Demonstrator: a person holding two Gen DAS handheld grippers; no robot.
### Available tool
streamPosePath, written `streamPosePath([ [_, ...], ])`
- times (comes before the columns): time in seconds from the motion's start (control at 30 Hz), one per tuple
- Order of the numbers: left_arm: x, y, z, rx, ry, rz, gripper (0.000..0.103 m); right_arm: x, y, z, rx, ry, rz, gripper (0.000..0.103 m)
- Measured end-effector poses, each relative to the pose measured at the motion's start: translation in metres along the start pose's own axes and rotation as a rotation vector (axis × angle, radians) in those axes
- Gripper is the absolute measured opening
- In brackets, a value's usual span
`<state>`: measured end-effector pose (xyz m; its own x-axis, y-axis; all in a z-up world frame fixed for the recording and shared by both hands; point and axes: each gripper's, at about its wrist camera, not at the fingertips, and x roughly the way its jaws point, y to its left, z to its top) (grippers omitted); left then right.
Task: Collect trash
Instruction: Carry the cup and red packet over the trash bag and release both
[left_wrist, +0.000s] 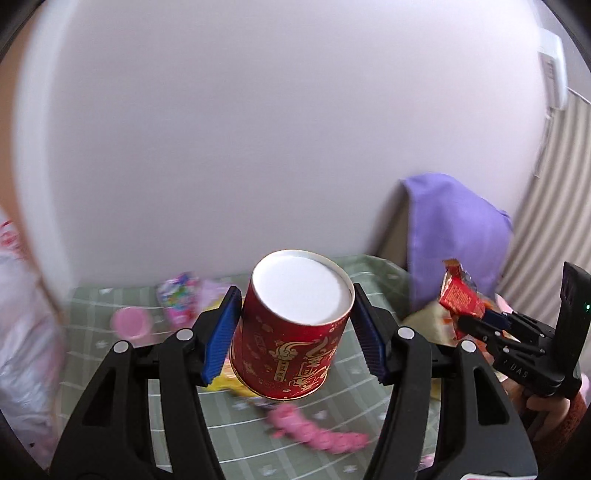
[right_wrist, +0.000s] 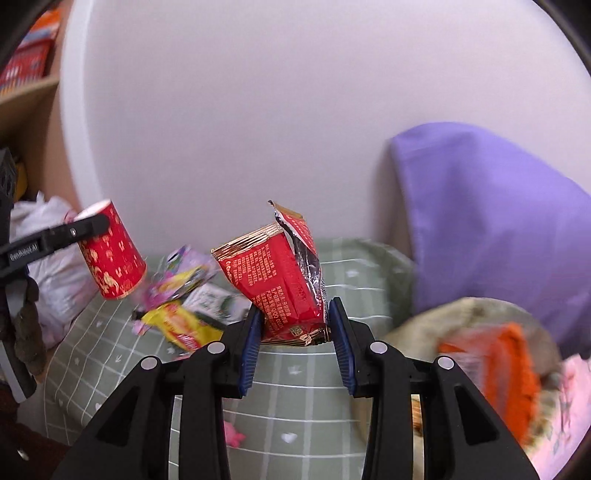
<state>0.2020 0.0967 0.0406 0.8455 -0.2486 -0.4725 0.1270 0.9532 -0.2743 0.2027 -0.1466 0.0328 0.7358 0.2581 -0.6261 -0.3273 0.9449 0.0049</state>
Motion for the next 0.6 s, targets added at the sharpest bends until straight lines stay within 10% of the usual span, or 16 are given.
streamPosePath([
  [0.37,0.055,-0.128,0.011,0.037,0.054,-0.403,0.056,-0.092,-0.120,-0.008,0.067,-0.105,-0.258,0.035],
  [0.6,0.097,-0.205,-0.002,0.126,0.134,-0.514,0.056,-0.101,-0.175,-0.025,0.112,-0.091,-0.330,0.035],
])
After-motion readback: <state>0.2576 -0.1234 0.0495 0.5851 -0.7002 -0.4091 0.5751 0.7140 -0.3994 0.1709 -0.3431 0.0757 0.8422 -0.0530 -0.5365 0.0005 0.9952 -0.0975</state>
